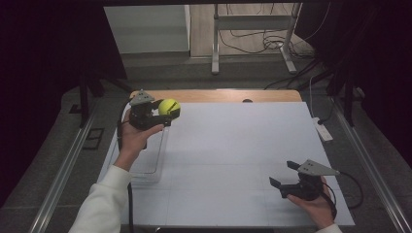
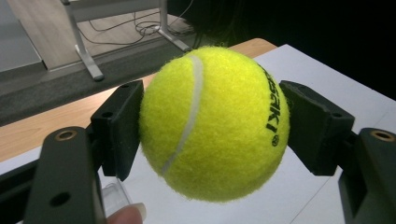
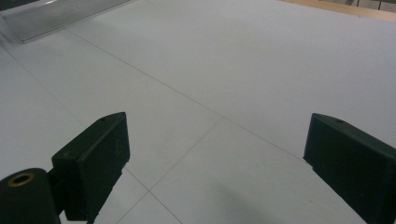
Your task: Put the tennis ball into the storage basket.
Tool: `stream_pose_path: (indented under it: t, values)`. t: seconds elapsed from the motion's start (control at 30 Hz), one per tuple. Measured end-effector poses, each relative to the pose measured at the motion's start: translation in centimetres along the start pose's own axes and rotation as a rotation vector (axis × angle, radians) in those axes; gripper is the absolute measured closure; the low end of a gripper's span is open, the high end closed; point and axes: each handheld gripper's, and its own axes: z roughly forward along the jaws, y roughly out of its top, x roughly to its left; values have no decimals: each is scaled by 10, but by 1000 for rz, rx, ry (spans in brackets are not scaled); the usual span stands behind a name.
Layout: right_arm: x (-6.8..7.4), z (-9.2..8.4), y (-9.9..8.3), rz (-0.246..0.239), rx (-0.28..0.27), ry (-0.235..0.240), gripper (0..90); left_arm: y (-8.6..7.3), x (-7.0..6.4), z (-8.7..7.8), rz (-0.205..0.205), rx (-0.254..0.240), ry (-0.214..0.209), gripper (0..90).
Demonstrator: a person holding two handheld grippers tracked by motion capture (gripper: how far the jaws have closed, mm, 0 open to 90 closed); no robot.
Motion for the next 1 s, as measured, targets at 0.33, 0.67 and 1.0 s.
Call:
stream_pose_path:
  t: [0.33,0.67,1.0]
  values:
    - [0,1,0,1,3,3,72,2,7,0,-6,7,23,274]
    - [0,1,0,0,3,1,72,1,14,1,-15,14,45,274]
    - [0,1,0,-1,3,2,72,0,22,1,-27,17,69,275]
